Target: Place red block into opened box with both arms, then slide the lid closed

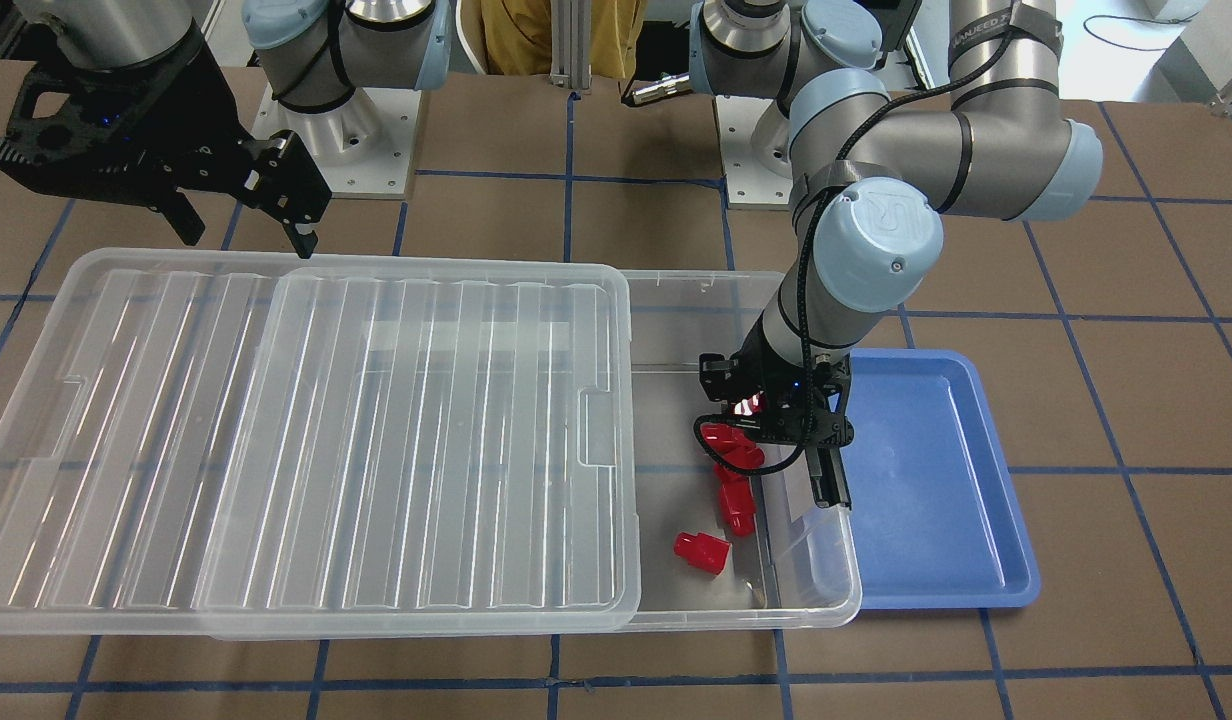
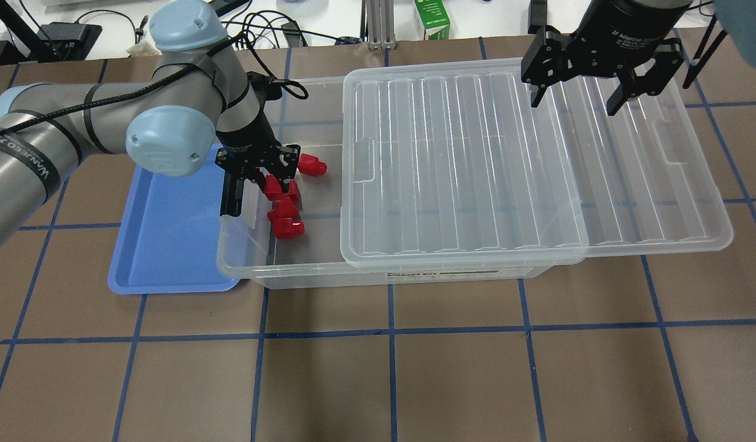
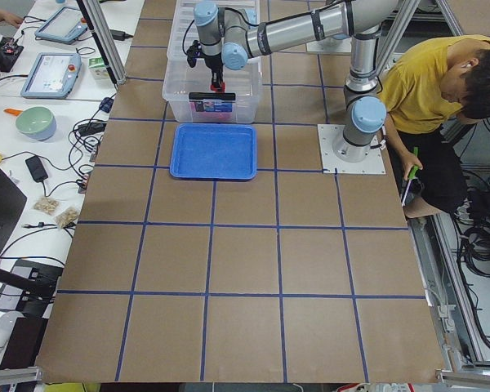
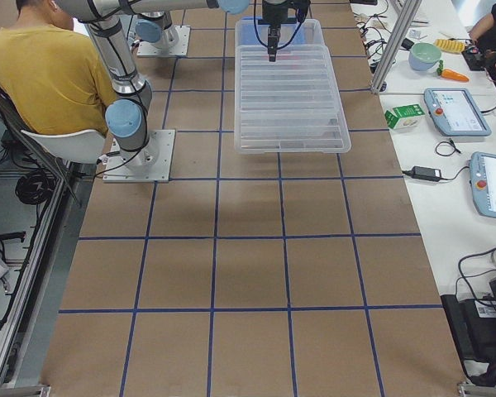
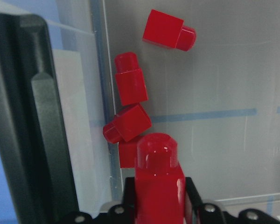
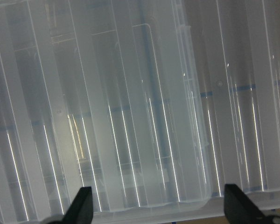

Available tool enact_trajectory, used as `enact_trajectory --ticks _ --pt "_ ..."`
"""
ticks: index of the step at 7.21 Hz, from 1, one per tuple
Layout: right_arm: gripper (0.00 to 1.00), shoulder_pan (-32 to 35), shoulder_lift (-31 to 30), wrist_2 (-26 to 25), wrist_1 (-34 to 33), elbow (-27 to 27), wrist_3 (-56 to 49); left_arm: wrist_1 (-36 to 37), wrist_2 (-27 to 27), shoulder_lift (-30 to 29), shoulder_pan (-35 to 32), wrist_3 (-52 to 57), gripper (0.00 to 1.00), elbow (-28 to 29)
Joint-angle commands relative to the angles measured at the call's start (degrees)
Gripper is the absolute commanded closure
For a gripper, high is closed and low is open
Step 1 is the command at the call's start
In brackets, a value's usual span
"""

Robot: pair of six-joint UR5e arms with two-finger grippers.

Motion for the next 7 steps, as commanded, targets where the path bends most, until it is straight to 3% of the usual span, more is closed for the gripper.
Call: enact_trajectory --ticks 1,3,4,7 --pt "0.0 0.0 0.0 -0.01 -0.12 -0.03 -0.13 1.04 -0.29 0.51 -0.21 -0.91 0.3 -0.73" --pt "0.0 0.0 0.09 -0.01 -0.12 -0.03 -0.13 1.05 -0.38 0.95 -0.12 -0.92 0.29 -0.21" --pt "0.0 0.0 0.09 -0.01 -0.12 -0.03 -0.13 0.96 -0.12 2.44 -0.03 -0.66 0.18 0.75" --pt "0.0 0.0 0.09 0.08 -0.12 -0.03 -0.13 -4.21 0.24 5.08 0.67 -0.4 0.0 7.94"
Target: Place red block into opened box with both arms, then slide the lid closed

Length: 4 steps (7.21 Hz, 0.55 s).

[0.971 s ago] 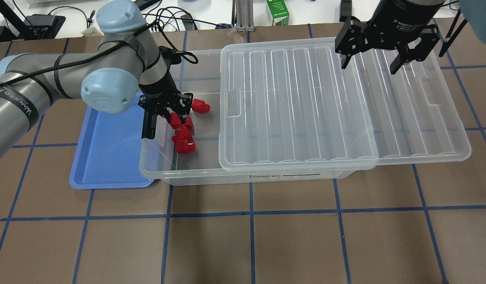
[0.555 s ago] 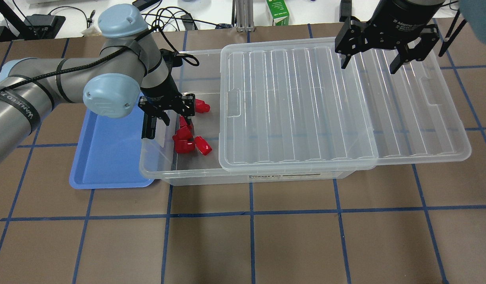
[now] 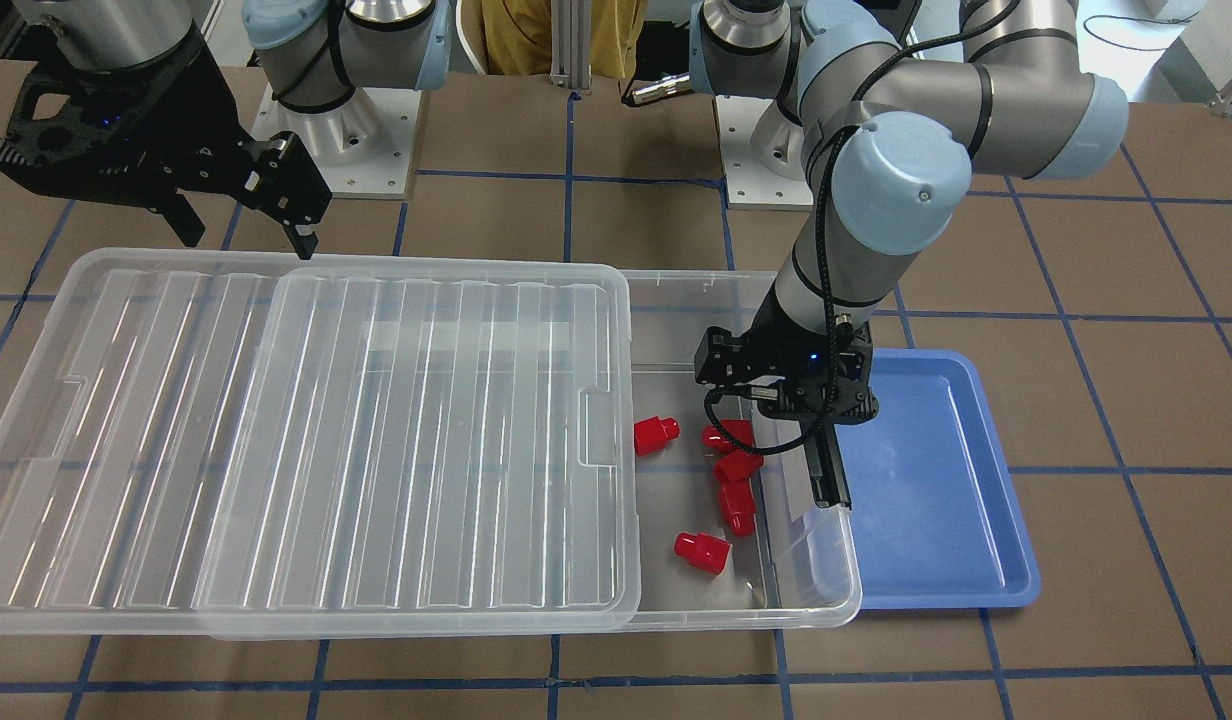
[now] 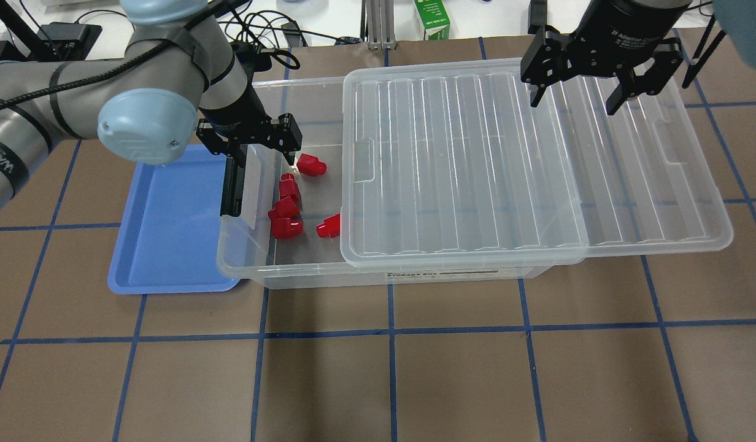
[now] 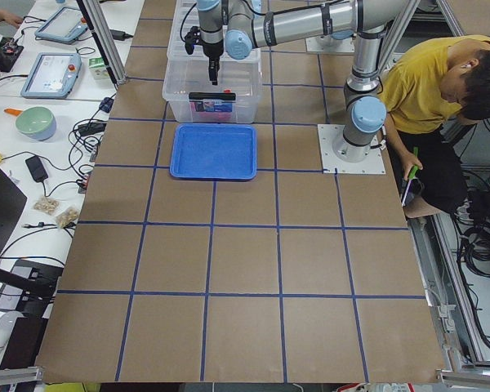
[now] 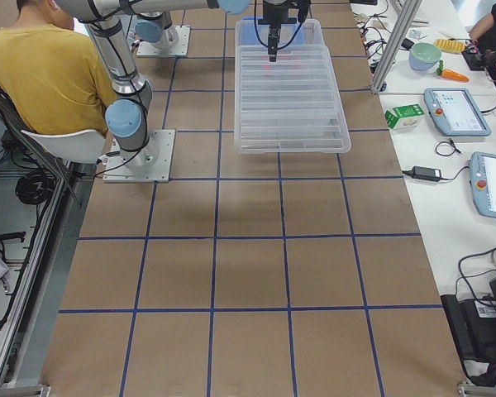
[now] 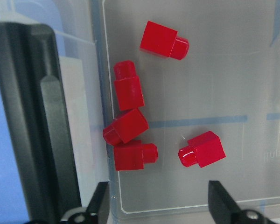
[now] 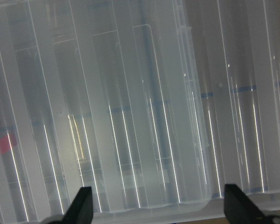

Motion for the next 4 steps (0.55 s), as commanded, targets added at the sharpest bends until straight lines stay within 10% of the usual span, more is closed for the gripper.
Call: enact_trajectory --ticks 1,4 --pt "0.0 0.0 0.0 0.01 0.0 0.0 0.0 -5.31 0.23 1.97 0.79 0.32 0.0 5.47" --pt "0.0 0.0 0.0 0.01 0.0 0.0 0.09 -20.59 2.79 8.63 6.74 7.42 0.0 11.02"
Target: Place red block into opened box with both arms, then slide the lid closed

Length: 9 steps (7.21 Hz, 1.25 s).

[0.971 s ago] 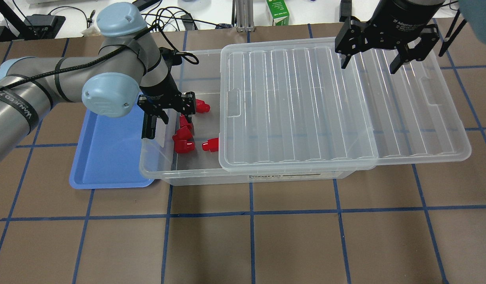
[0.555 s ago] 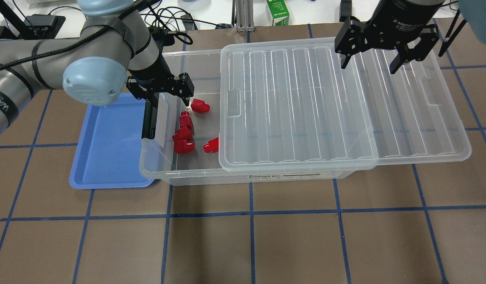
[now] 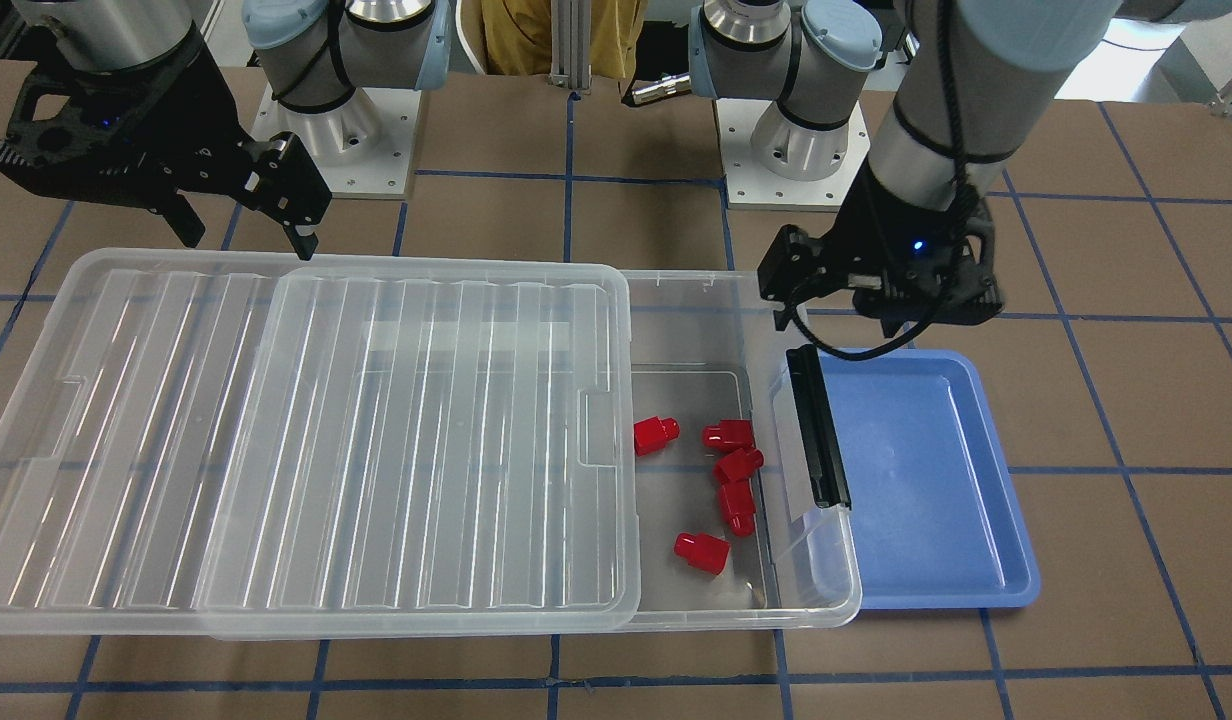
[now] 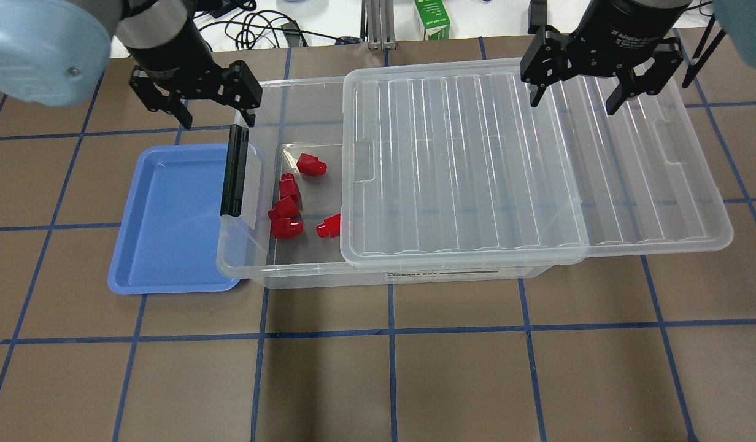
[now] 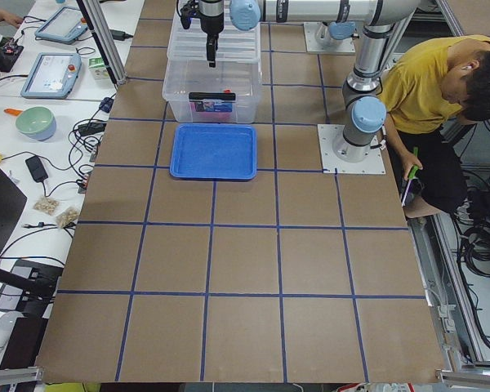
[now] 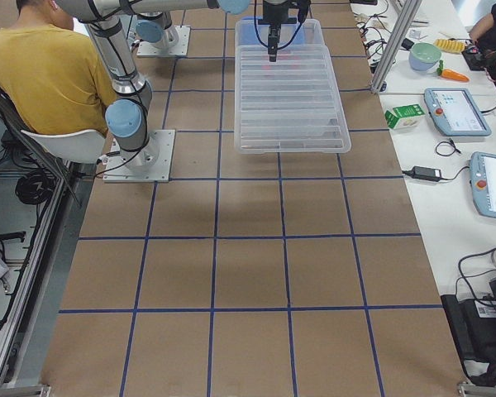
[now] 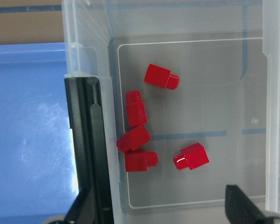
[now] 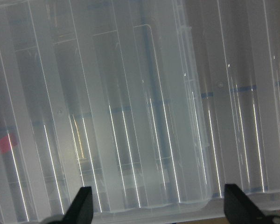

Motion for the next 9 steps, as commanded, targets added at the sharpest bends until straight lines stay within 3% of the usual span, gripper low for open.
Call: enact_trajectory --ticks 1,3,9 --pt "0.0 0.0 -0.09 0.0 0.0 0.0 0.03 -5.47 -0.37 3.88 3.83 3.96 0.0 2.32" --pt "0.0 0.0 -0.09 0.0 0.0 0.0 0.03 -2.58 -0.64 0.64 1.23 1.68 0.0 1.54" --pt "0.0 0.0 0.0 -0.09 0.0 0.09 0.12 -2.4 -0.81 1.6 0.15 1.77 0.0 1.45"
